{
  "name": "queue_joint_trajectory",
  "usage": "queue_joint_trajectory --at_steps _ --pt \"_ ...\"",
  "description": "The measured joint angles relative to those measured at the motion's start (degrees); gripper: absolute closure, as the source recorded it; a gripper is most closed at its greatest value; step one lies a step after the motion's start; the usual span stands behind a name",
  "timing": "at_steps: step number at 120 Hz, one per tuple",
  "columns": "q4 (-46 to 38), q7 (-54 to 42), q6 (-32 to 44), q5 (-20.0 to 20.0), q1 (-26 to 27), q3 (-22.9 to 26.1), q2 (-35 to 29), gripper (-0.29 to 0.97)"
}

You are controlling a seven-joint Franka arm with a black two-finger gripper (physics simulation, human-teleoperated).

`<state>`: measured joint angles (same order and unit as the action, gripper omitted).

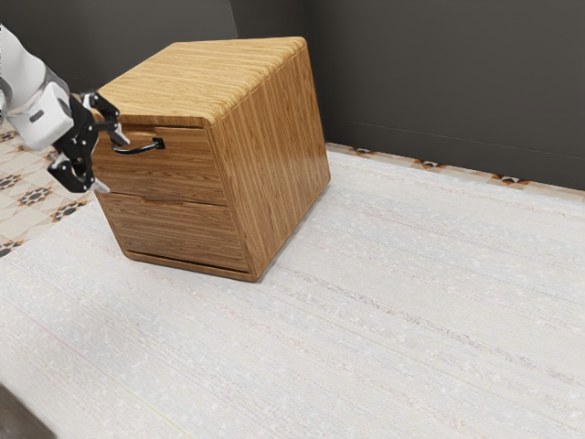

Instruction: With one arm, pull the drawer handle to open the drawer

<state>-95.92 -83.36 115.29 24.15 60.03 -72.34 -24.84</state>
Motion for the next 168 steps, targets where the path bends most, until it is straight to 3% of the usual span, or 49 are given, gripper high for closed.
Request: queue_joint_trajectory --at_steps 102,168 --pt "-3.6 5.2 1.1 -0.9 -2.1 0.0 0.3 0.0" --pt "-12.7 6.3 1.1 -2.2 -22.3 16.6 -3.0 0.02"
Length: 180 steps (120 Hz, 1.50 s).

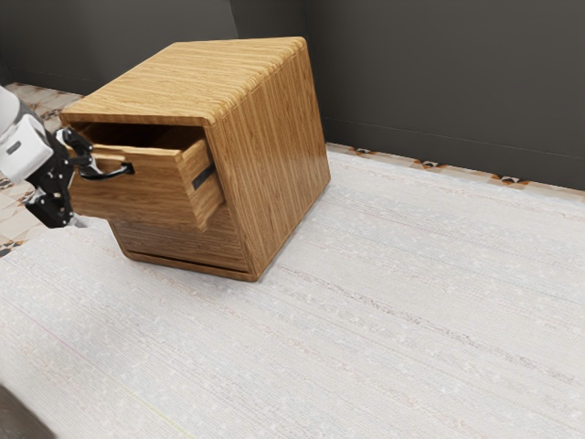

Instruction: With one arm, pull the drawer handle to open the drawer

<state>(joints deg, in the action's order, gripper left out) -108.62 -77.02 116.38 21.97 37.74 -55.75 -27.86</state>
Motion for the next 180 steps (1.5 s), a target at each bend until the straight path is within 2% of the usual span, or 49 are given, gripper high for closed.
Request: queue_joint_trajectory --at_steps 21,62,84,92,110,134,180 --pt "-3.4 0.2 0.0 -0.6 -6.8 5.8 -2.4 0.12" --pt "-9.3 0.5 -0.6 -1.2 -15.0 13.4 -7.2 0.02" --pt "-11.1 0.6 -1.0 -1.2 -16.6 15.0 -9.5 0.0" --pt "-11.2 0.6 -1.4 -1.2 -16.9 15.5 -10.3 0.03" --pt "-12.1 0.7 -2.2 -1.2 -17.5 15.7 -11.1 -0.01" --pt "-13.0 0.8 -3.6 -1.2 -18.7 17.0 -12.4 0.02" --pt "-17.1 0.9 -5.4 -1.2 -21.6 19.9 -17.9 0.0"
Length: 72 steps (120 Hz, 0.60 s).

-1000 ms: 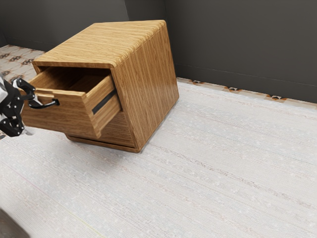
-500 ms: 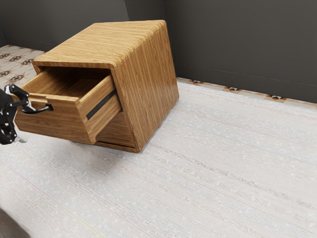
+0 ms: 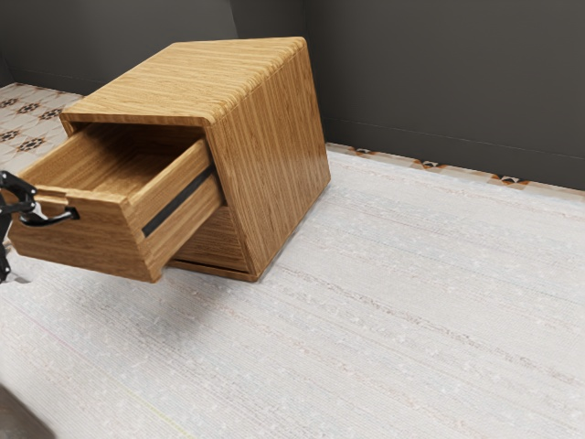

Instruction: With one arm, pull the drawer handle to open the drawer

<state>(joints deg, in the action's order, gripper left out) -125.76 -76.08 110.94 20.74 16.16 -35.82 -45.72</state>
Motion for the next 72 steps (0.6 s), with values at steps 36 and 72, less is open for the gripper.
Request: queue_joint_trajectory --at_steps 36,72 --pt "-1.6 0.2 -2.0 0.1 -1.7 1.4 -3.3 0.02" --pt "-1.8 0.5 -3.1 0.0 -3.7 4.8 -4.8 0.01"
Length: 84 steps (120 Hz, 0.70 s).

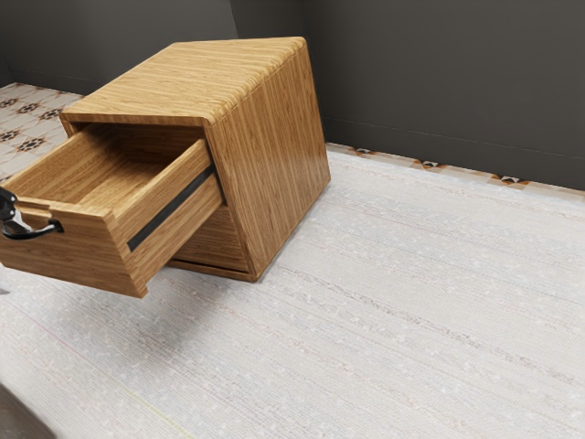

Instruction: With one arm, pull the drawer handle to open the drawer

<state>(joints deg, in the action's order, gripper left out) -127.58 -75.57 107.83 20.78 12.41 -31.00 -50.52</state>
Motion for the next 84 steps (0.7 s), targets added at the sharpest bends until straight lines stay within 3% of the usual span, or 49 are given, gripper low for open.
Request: queue_joint_trajectory --at_steps 21,30,39,44,51,57,84 --pt "4.6 0.5 -2.1 -3.5 -3.8 12.1 0.1 0.0" --pt "8.5 5.3 -6.9 -5.8 0.8 16.9 3.3 0.0" --pt "18.1 13.1 -11.8 -5.3 16.6 16.0 15.4 0.0" --pt "23.9 17.4 -14.3 -4.8 20.5 15.6 23.1 0.0" --pt "29.6 22.9 -17.0 -4.7 19.8 16.8 31.9 0.0" --pt "31.5 27.3 -18.8 -4.9 19.4 17.0 35.5 0.0" --pt "33.8 42.9 -23.1 -5.4 18.9 16.3 37.7 0.0"
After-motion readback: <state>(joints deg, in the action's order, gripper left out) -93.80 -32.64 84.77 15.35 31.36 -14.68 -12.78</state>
